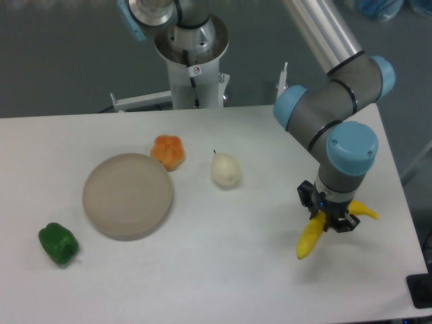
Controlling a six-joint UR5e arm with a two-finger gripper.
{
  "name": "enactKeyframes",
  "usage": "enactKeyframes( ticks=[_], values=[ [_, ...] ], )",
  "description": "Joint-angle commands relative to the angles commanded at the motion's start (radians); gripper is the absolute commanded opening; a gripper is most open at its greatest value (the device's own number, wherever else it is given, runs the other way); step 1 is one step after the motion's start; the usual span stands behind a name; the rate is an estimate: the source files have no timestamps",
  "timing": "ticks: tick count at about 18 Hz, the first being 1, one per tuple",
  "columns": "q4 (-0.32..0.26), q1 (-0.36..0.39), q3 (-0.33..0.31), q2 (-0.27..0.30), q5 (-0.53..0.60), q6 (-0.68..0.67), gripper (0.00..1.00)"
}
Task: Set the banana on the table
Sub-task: 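Carry the yellow banana in the gripper toward the open table beside the plate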
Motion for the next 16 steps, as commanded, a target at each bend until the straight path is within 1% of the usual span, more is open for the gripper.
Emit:
enactKeyframes(
  ticks=[3,6,8,12,15,16],
  values=[
    [-0.002,-0.008,0.003,0.003,-0.024,-0.003,0.1],
    [-0.002,-0.035,0.006,0.002,-0.025,-0.006,0.11],
    [-0.002,-0.06,-0.008,0.003,-0.025,-0.008,0.11],
    [0.002,-0.113,-0.028,-0.002,-0.025,-0.077,0.1],
    [0.006,-0.169,-0.028,-0.023,-0.037,-0.126,0.1],
    [0.026,-0.186,-0.029,-0.032,-0.043,-0.144,0.1]
  ],
)
